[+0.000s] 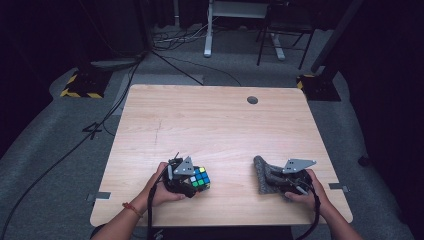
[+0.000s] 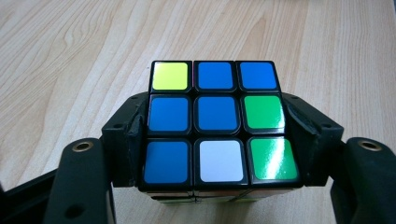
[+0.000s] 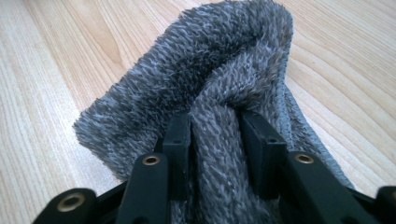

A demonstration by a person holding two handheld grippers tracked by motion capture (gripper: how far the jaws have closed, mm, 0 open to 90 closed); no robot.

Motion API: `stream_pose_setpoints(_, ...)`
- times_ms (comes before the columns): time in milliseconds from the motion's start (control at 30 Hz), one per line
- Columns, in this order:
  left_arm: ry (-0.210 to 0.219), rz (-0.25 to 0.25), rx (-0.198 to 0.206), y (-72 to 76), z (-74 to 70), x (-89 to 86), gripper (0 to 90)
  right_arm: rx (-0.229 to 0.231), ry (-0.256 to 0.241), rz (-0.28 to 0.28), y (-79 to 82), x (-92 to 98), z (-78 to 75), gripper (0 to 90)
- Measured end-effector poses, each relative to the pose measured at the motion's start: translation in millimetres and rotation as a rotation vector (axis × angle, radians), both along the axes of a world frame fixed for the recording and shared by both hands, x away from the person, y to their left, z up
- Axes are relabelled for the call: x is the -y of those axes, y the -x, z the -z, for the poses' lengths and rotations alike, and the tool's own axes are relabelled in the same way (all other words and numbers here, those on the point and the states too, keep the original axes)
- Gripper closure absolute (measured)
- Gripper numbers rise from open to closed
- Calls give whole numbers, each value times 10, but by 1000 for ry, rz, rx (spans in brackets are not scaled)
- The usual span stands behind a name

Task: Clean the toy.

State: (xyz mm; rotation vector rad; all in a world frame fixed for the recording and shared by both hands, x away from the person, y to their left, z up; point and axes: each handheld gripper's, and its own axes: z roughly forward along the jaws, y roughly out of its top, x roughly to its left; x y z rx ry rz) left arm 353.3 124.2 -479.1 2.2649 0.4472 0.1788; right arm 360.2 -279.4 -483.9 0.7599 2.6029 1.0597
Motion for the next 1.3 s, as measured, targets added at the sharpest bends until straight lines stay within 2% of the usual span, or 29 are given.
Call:
stream_pose_setpoints(200,-14,-2,8,7,-11,8,322,3,-3,7,0,0,4,588)
stream_pose_setpoints(333,-39,-3,39,27,-76,14,305,14,-9,14,8,-8,-32,526)
stream_pose_setpoints(433,-33,-3,40,30,-119,5,289,31,-15,15,21,-11,-93,472)
stream_pose_setpoints(500,-45,-3,46,35,-140,-5,287,39,-23,12,28,-12,-127,435)
stream_pose_setpoints(567,-44,-5,37,42,-154,-20,285,49,-20,18,35,-9,-152,398)
stream_pose_setpoints(633,-58,-16,41,57,-167,-41,275,53,-24,20,37,2,-172,359)
stream_pose_setpoints(700,-70,-26,46,66,-181,-61,225,62,-21,27,36,12,-190,332)
stream_pose_setpoints(800,-62,-58,46,96,-216,-103,201,68,-20,28,40,34,-230,305)
stream_pose_setpoints(933,-50,-73,47,130,-250,-164,176,87,-21,35,57,71,-303,279)
stream_pose_setpoints(1067,-78,-87,70,170,-288,-225,161,99,-19,34,71,104,-377,259)
stream_pose_setpoints(1167,-139,-109,100,196,-307,-257,168,111,-19,34,81,140,-428,258)
stream_pose_setpoints(1300,-147,-122,107,240,-319,-316,174,127,2,52,96,189,-464,263)
